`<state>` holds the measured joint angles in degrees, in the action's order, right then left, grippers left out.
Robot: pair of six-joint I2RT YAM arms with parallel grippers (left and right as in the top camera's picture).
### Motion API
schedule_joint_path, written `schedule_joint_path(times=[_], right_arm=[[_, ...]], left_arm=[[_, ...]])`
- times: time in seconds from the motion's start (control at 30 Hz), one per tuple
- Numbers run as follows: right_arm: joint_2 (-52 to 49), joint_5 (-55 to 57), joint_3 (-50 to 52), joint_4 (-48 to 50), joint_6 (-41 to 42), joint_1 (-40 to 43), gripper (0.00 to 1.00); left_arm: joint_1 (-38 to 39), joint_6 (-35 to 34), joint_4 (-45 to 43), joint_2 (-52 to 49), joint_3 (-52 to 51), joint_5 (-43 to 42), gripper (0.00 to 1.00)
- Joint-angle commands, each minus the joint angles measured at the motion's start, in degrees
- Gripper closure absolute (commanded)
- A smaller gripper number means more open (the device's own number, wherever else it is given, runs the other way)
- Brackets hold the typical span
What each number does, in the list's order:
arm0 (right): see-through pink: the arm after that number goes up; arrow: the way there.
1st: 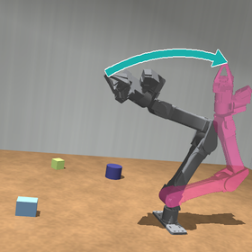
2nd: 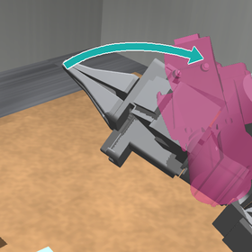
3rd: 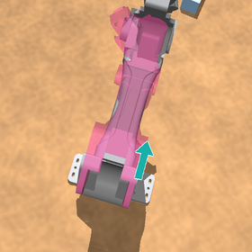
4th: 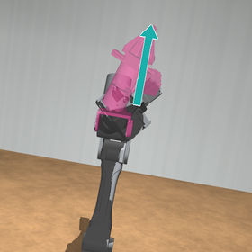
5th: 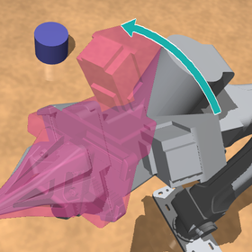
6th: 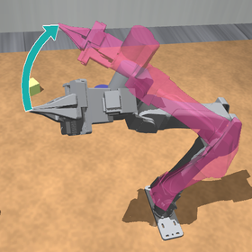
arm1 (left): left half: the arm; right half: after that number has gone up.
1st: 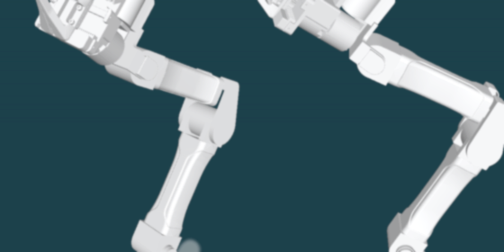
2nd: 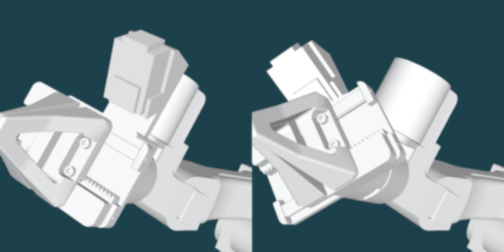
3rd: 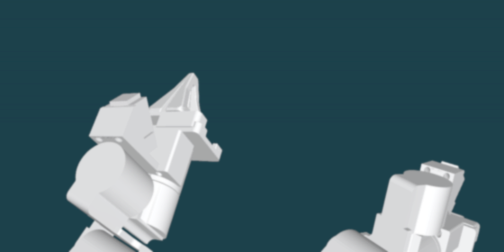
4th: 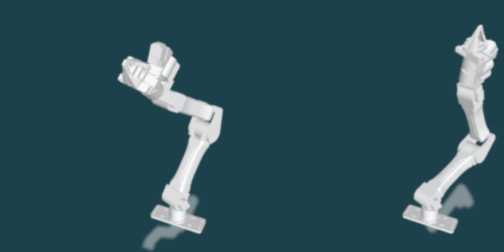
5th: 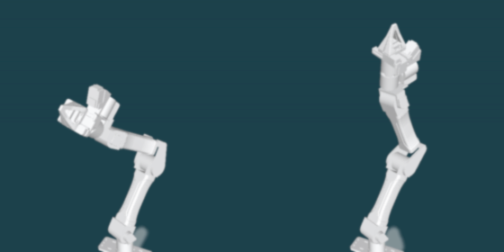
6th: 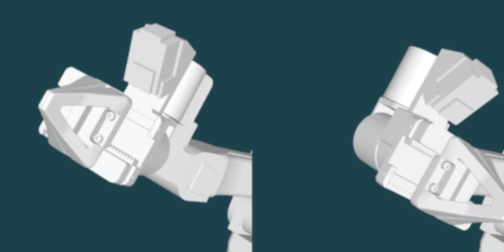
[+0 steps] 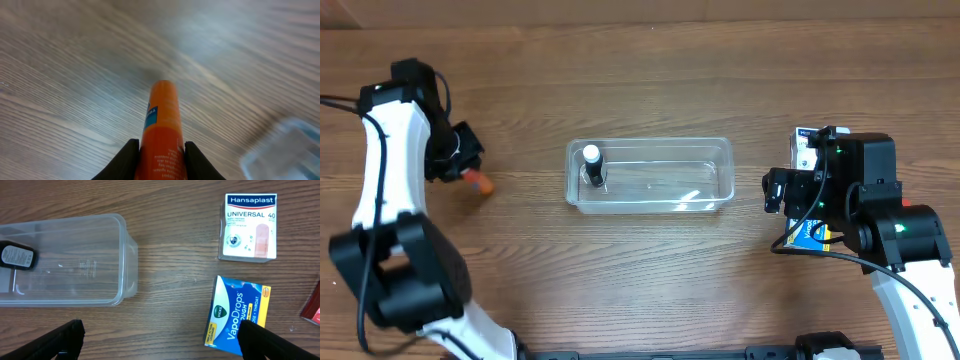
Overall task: Pack container
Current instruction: 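Place the orange tube into the container beside the bottle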
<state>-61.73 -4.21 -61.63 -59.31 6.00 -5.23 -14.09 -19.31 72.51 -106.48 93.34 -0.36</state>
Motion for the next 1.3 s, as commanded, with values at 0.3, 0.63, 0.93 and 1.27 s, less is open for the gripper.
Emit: schedule_joint_path(times=[0.3,0.63,0.93,1.27], right_arm=[[-0.02,0.26,-1.77,0.48,0.24,0.11,0.0],[-0.02,0.26,-1.77,0.39,0.24,0.11,0.0],[-0.02,0.26,-1.77,0.37,0.24,0.11,0.0],[-0.02,0.26,-1.77,0.22,0.24,0.11,0.0]], left_arm=[[30.1,-1.55,2.51,22.1,0.68,-3.74,0.94],[33.94,-2.12,1.42,7.19,-3.76,-0.24,0.95],[33.94,-2.12,-0.37,-1.07,-4.07,-0.37,0.9],[33.94,-2.08,-0.52,-1.68,-4.09,-0.35,0.66]])
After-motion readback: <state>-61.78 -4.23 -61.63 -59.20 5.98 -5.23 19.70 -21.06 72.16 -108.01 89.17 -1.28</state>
